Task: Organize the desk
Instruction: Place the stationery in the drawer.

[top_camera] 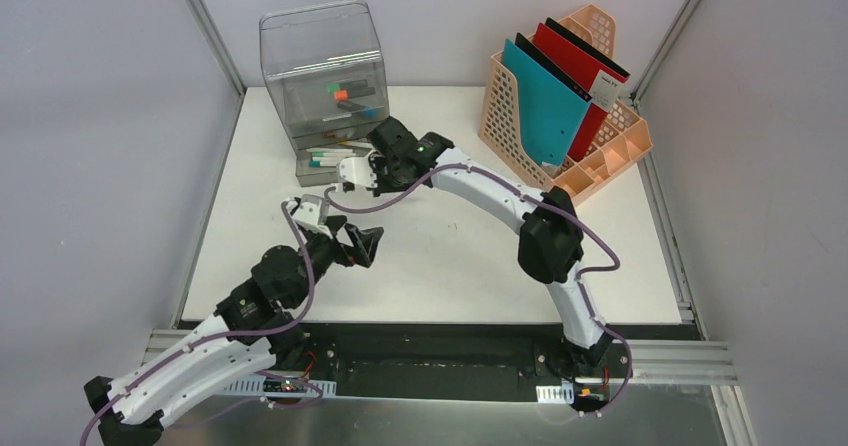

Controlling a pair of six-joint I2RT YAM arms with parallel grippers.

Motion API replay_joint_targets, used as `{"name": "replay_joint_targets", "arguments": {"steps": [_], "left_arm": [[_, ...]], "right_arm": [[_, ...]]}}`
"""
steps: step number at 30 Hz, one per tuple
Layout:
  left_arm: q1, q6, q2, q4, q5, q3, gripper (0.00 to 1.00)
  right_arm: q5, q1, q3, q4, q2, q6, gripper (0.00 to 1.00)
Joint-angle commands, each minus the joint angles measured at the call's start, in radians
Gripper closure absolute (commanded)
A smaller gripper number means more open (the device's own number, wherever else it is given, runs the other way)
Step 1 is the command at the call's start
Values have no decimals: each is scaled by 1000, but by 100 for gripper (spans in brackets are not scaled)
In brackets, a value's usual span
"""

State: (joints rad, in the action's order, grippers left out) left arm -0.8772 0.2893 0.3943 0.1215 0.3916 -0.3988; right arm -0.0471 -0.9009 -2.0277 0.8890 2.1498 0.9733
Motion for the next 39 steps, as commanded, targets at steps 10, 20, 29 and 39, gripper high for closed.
{"name": "replay_joint_targets", "arguments": {"steps": [10, 20, 29, 39], "left_arm": [[-1, -24, -212, 218, 75, -36, 6], [-2, 3, -270, 266, 114, -20, 5], [0, 27, -285, 286, 115, -26, 6], [0, 56, -284, 296, 89, -39, 5]], "right_arm": [[147, -34, -264, -377, 207, -16, 100], [266, -36, -348, -637, 331, -174, 100], [306, -33, -329, -696, 356, -291, 75], [216, -21, -342, -534, 308, -444, 33]]}}
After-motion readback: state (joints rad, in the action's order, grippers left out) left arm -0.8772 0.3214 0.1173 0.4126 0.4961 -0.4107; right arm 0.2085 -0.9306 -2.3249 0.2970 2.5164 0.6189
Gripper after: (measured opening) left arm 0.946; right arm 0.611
